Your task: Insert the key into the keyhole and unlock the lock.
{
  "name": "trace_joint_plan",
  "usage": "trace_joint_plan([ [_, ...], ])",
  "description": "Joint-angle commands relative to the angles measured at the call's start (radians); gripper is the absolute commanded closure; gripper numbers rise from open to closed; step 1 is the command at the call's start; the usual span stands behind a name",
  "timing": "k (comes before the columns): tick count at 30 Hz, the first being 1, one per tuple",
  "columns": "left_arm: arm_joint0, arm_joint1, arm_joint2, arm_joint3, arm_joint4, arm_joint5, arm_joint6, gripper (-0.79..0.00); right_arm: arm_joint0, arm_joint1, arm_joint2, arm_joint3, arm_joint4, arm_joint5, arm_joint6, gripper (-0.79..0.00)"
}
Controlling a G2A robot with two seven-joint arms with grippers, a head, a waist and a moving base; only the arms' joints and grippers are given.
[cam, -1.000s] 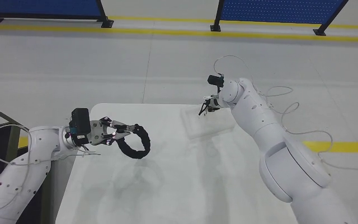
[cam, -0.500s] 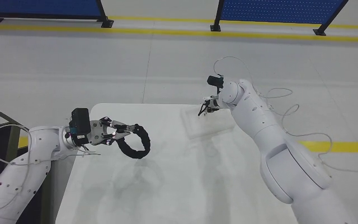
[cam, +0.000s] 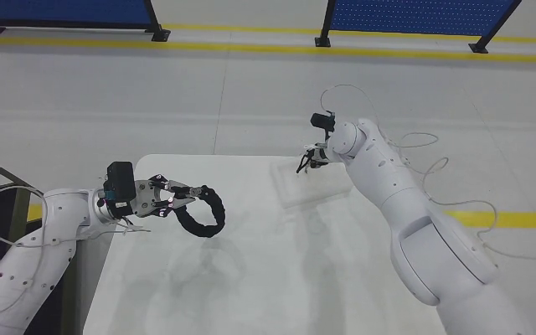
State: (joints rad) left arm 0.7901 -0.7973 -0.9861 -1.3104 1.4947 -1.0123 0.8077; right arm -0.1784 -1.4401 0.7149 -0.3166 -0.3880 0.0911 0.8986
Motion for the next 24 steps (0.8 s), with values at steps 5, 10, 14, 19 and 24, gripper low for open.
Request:
trace_joint_plan([
  [5, 0.000, 0.000, 0.000, 0.000, 0.000, 0.000, 0.000, 0.000, -0.003, 0.000, 0.011, 0.004, 0.001, 0.005, 0.002, 0.000],
  [10, 0.000, 0.000, 0.000, 0.000, 0.000, 0.000, 0.000, 0.000, -0.005, -0.002, 0.017, 0.010, -0.001, 0.016, -0.001, 0.000],
  [14, 0.000, 0.000, 0.000, 0.000, 0.000, 0.000, 0.000, 0.000, -0.003, -0.001, 0.025, 0.013, 0.000, 0.012, -0.008, 0.000],
  [19, 0.000, 0.000, 0.000, 0.000, 0.000, 0.000, 0.000, 0.000, -0.003, 0.000, 0.033, 0.014, -0.003, 0.012, -0.013, 0.000],
  [24, 0.000, 0.000, 0.000, 0.000, 0.000, 0.000, 0.000, 0.000, -0.005, 0.000, 0.039, 0.013, -0.008, 0.015, -0.014, 0.000],
])
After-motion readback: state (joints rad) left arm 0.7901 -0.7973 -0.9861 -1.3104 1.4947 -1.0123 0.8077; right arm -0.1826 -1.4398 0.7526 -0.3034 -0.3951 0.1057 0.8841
